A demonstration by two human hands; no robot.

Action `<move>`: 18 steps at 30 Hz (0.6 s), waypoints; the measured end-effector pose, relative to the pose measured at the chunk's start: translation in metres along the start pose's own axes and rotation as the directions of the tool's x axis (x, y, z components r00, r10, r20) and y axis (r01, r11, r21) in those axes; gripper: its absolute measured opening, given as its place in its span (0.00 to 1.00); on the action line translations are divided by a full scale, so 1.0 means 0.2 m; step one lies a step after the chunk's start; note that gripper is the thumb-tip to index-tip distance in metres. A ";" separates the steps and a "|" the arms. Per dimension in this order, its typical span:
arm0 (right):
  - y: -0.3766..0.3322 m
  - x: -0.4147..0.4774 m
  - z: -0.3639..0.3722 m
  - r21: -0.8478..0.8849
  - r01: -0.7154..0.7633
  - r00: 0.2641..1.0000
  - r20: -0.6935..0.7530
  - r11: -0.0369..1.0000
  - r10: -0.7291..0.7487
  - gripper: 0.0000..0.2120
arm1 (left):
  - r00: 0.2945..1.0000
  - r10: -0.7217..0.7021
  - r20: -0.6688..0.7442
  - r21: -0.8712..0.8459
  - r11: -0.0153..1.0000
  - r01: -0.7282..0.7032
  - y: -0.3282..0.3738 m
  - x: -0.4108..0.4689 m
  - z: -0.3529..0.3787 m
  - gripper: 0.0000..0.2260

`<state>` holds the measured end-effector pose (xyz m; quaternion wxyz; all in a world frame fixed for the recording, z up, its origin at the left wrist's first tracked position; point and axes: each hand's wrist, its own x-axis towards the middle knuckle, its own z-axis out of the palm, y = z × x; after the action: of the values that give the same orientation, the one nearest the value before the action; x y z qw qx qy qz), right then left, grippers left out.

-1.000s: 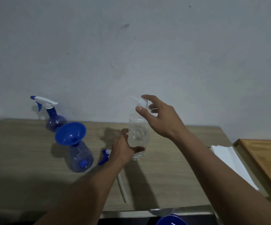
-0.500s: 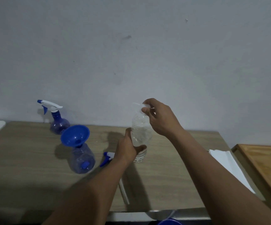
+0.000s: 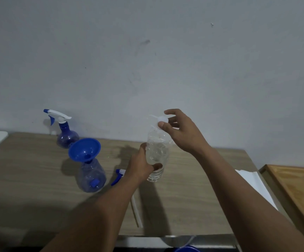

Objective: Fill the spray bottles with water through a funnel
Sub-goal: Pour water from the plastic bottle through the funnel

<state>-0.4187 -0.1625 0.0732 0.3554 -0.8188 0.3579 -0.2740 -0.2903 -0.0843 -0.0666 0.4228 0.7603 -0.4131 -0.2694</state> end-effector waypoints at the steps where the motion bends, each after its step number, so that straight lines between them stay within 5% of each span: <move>1: 0.00 0.00 0.00 0.013 -0.007 1.000 -0.016 1.000 0.007 0.16 | 1.000 0.004 0.000 -0.003 1.000 -0.004 0.00 0.00 0.00 0.39; 4: 0.00 0.03 -0.02 0.004 0.023 1.000 0.016 1.000 -0.023 0.09 | 1.000 0.007 0.003 -0.019 1.000 -0.007 0.00 0.01 0.00 0.38; 9: -0.01 0.04 -0.02 0.000 -0.017 1.000 -0.018 1.000 0.017 0.15 | 1.000 0.011 -0.001 -0.012 1.000 -0.011 -0.01 0.01 0.01 0.38; 13: -0.04 0.07 -0.02 -0.046 0.021 0.999 0.036 0.999 -0.019 0.07 | 1.000 0.016 0.007 -0.025 1.000 -0.016 -0.01 0.01 0.00 0.38; 18: -0.04 0.06 -0.01 0.007 0.004 1.000 0.014 1.000 -0.004 0.17 | 1.000 0.006 0.008 -0.035 0.999 -0.006 -0.01 0.01 -0.01 0.37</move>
<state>-0.4100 -0.1678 0.0822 0.3603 -0.8202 0.3529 -0.2700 -0.2866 -0.0843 -0.0681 0.4353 0.7504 -0.4123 -0.2783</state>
